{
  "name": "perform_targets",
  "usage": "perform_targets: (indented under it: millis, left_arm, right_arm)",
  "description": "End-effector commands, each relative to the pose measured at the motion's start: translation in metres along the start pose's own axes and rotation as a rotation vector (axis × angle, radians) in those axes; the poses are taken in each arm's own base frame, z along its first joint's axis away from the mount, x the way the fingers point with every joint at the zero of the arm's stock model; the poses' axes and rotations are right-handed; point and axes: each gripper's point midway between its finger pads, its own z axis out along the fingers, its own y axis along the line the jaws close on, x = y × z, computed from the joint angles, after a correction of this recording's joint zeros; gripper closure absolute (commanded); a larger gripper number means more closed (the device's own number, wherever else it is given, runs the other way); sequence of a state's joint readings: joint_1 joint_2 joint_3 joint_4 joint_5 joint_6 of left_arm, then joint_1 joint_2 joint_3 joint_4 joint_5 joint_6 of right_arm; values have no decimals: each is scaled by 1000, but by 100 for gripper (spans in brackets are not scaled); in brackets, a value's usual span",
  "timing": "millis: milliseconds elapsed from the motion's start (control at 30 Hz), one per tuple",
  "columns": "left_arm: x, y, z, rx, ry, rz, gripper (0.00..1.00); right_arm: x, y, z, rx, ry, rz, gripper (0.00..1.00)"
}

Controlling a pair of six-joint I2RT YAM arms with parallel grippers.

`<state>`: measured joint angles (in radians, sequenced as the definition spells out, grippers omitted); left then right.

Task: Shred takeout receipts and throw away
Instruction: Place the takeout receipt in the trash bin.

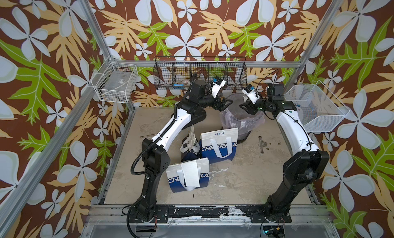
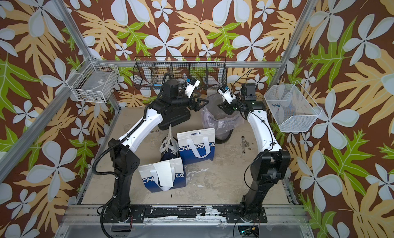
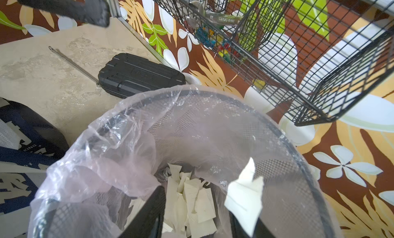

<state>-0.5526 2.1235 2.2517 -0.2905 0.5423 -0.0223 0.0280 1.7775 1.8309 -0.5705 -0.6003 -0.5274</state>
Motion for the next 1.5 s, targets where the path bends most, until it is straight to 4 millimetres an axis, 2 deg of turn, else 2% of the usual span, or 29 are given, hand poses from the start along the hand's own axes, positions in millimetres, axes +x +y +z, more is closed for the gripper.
perform_targets:
  millis: [0,133,233,400,533,633,767,1033,1100,1400,1467]
  left_arm:
    - [-4,0,-7,-32,1,37,12]
    - [-7,-2,-12,-37,-4,54,12]
    - [-15,-3,-8,-19,-23,38,12]
    - [-21,-21,9,86,-46,16,14]
    - [-20,-22,21,100,-55,1,14]
    - [-13,-20,28,70,-47,17,14]
    - [-14,-23,32,88,-64,20,14]
    - [3,-10,55,29,-55,45,16]
    - [2,-4,58,-5,-66,52,17]
    - [9,29,64,-171,-68,48,23]
    - [11,29,64,-170,-62,57,23]
  right_arm:
    - [-29,15,-13,-62,-131,-29,48]
    - [-42,45,-29,-216,-246,-44,45]
    - [-40,64,-33,-279,-277,-71,45]
    - [-29,66,-26,-208,-237,-134,44]
    - [-27,67,-17,-185,-196,-172,42]
    - [-30,75,-15,-201,-203,-205,40]
    - [-32,69,-12,-171,-199,-197,39]
    - [-41,72,-17,-168,-215,-215,38]
    - [-42,74,-19,-172,-214,-215,38]
    - [-31,70,-29,-102,-153,-216,38]
    - [-25,64,-30,-56,-120,-209,38]
